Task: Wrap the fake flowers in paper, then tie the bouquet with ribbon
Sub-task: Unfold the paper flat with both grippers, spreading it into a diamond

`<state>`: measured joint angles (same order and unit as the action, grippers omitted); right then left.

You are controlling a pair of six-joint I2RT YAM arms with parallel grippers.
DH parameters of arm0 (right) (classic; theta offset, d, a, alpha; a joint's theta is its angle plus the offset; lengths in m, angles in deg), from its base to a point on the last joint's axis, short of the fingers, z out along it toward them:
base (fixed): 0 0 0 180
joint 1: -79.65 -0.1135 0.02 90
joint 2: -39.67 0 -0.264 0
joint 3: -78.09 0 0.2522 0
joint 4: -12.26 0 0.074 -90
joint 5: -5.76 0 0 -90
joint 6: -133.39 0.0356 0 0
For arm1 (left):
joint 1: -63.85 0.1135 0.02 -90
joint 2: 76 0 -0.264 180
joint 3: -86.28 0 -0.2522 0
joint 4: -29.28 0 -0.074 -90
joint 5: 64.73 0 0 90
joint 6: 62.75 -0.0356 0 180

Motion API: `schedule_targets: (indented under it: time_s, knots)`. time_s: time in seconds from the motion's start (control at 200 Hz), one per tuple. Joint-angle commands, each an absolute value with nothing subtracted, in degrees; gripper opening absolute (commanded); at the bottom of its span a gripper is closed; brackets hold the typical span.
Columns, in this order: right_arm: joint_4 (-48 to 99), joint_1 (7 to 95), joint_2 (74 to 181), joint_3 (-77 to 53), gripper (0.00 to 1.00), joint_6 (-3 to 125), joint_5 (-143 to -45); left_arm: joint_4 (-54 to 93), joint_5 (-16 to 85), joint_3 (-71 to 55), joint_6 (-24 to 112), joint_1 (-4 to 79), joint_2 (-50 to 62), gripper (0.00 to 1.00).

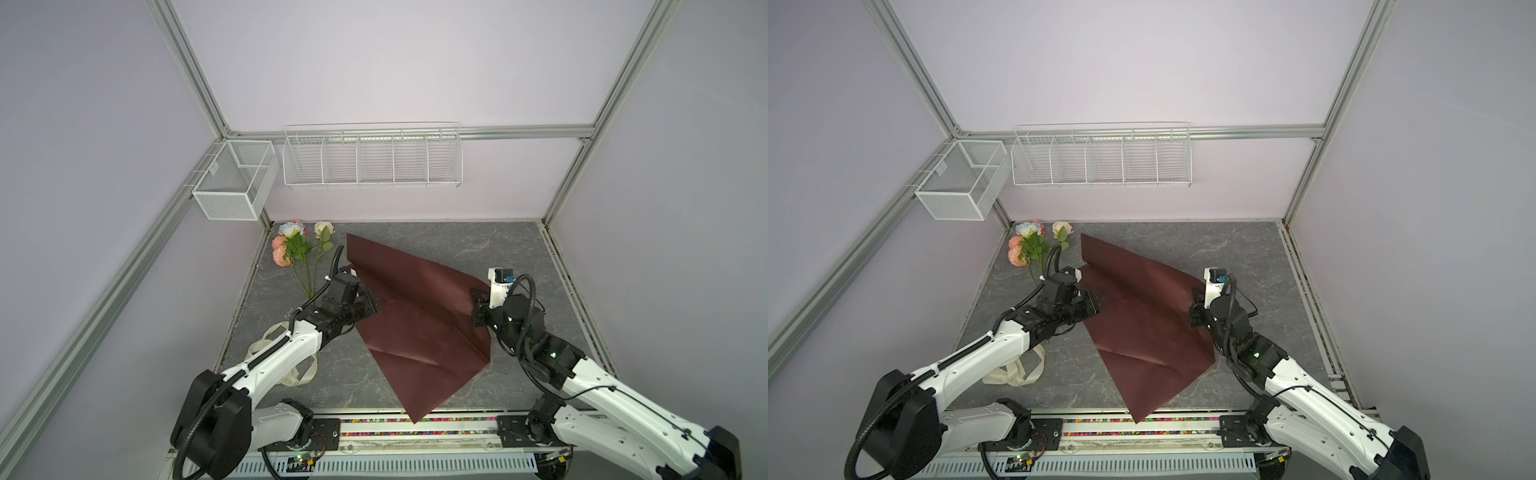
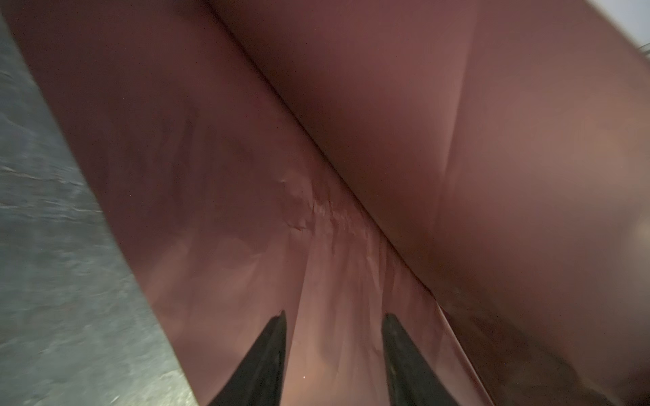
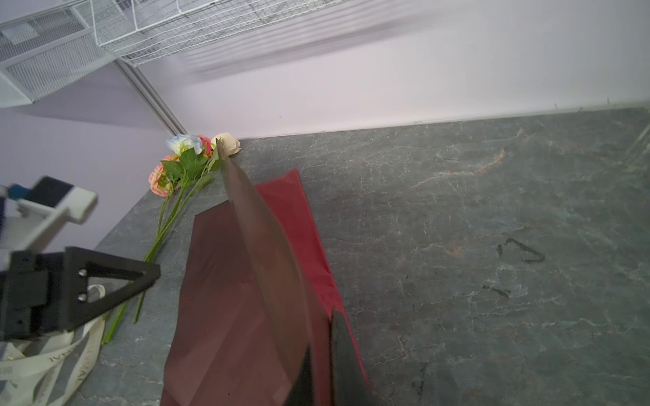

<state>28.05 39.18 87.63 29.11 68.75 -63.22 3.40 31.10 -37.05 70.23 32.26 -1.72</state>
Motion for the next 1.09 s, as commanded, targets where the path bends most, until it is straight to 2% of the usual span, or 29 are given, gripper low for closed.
schedule_targets:
  time_s: [0.0, 0.165, 0.345, 0.485, 0.62, 0.865, 0.925, 1.04, 1.09]
  knots:
    - [26.77, 40.59, 87.61, 29.70, 0.06, 74.06, -66.03, 6.77, 34.64, -34.55, 69.66, 31.69, 3.59, 0.43]
    - [26.39, 45.02, 87.17, 30.49, 0.06, 76.21, -67.76, 9.47, 38.01, -33.77, 70.43, 31.69, 13.24, 0.41]
    - [28.87, 51.75, 86.76, 30.93, 0.06, 78.35, -68.75, 13.30, 36.14, -36.45, 72.86, 31.60, 15.64, 0.37]
    - [32.09, 62.83, 89.18, 28.94, 0.06, 80.57, -78.66, 15.65, 36.82, -37.75, 74.42, 31.60, 18.11, 0.33]
    - [31.59, 73.21, 93.08, 28.76, 0.06, 82.37, -83.85, 20.45, 37.50, -40.01, 77.41, 31.60, 19.86, 0.33]
    - [20.86, 89.07, 111.48, 27.79, 0.06, 84.14, -94.46, 21.01, 36.14, -40.94, 77.94, 31.64, 21.18, 0.33]
    - [19.55, 90.11, 116.06, 25.52, 0.06, 80.92, -94.55, 20.38, 35.53, -40.69, 77.87, 31.69, 21.56, 0.33]
    - [21.86, 90.06, 127.51, 18.38, 0.06, 72.58, -88.18, 19.57, 34.22, -40.25, 78.29, 32.23, 22.80, 0.33]
    - [20.48, 90.67, 132.28, 16.26, 0.06, 71.92, -90.18, 19.65, 34.32, -40.25, 78.66, 32.79, 23.43, 0.33]
